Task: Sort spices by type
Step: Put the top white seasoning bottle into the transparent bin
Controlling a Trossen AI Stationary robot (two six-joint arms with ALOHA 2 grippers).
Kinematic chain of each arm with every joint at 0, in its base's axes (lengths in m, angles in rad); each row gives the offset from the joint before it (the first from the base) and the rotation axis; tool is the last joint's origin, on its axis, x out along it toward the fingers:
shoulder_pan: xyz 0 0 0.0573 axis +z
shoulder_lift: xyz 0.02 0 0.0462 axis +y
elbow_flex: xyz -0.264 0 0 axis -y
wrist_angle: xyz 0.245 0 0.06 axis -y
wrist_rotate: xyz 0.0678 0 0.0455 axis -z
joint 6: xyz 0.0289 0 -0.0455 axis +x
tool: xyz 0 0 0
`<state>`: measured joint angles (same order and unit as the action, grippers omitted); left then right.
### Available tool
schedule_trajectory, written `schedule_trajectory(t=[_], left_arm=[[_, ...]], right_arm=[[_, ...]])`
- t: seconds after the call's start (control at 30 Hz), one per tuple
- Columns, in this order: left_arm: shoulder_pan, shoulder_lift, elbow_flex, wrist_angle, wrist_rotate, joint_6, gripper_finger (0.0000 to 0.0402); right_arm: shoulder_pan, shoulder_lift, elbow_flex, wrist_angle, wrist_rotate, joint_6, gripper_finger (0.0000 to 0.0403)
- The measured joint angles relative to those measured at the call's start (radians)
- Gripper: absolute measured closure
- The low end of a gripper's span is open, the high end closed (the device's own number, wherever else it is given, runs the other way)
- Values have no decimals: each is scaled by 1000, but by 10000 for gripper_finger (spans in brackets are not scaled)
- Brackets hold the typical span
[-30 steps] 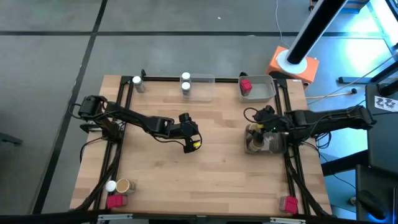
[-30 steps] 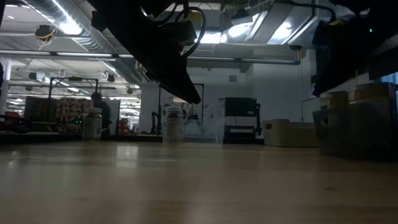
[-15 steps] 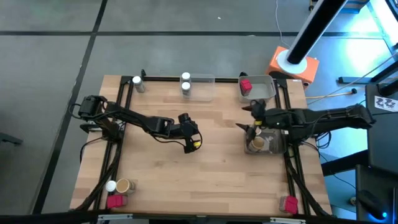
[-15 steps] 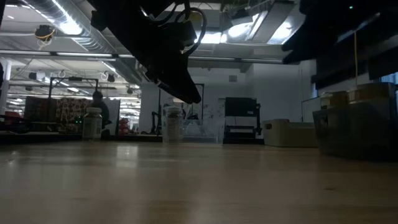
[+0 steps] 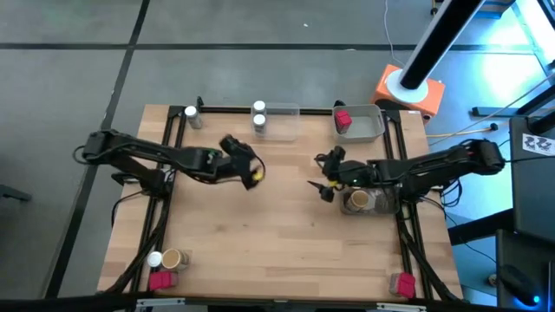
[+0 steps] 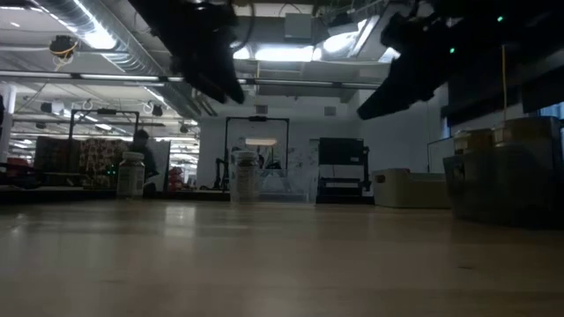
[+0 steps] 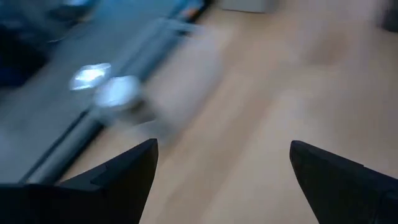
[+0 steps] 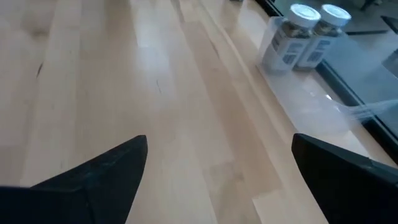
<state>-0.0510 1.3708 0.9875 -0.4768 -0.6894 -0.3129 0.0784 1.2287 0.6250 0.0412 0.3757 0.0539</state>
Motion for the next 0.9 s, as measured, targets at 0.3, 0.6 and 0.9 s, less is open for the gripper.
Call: schedule_trajectory(t=[0.3,0.6,0.9], left_arm=[[263,-80,0,-213,-139,-76,54],[564,-78,0,-240,-84,-53,54],[782,-45,8,-263,8,63,54]], right_arm=[[0,147,1,135,-1,-11,4],[-1,216,1,162,17,-37,4],[-1,216,1,186,17,-41,4]])
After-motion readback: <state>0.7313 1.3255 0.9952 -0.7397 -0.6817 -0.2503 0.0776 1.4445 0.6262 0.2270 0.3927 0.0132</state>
